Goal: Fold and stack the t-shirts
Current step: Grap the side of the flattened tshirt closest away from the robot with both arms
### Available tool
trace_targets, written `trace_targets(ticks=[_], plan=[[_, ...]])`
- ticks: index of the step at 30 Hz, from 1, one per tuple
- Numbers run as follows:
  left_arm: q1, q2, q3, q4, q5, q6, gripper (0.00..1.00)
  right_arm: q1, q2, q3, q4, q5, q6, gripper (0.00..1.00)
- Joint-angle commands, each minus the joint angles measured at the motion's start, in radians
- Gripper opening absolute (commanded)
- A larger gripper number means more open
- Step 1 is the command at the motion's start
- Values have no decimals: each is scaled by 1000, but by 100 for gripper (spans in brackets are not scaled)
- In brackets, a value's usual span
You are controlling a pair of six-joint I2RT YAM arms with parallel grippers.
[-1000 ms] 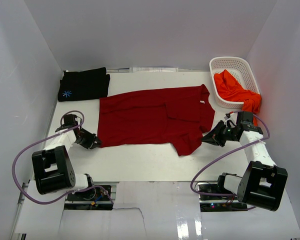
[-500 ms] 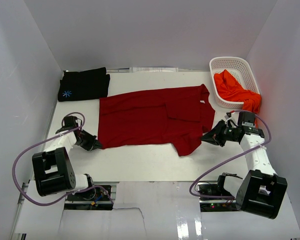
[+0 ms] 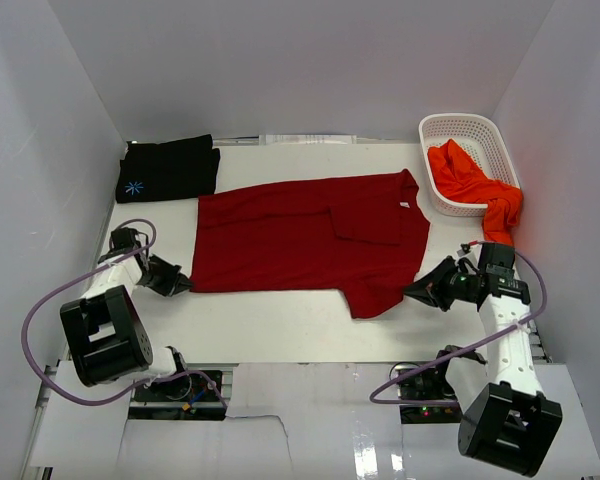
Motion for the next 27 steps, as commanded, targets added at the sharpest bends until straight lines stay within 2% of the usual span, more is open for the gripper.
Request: trace_targets(ticks=[1,5,11,18,27], plan=[[21,2,34,14,23,23,0,-13,-49,36,18,96,89,8],[36,14,44,16,46,17,0,-13,-94,145,26,210,144,8],[39,5,84,17,57,5,0,-13,-88,252,60,244,173,8],[41,31,166,14,83,-15,0,-13,-26,229,208,187,207,8],[39,70,301,-1,69,-32,0,-11,79,261,285,211,170,8]])
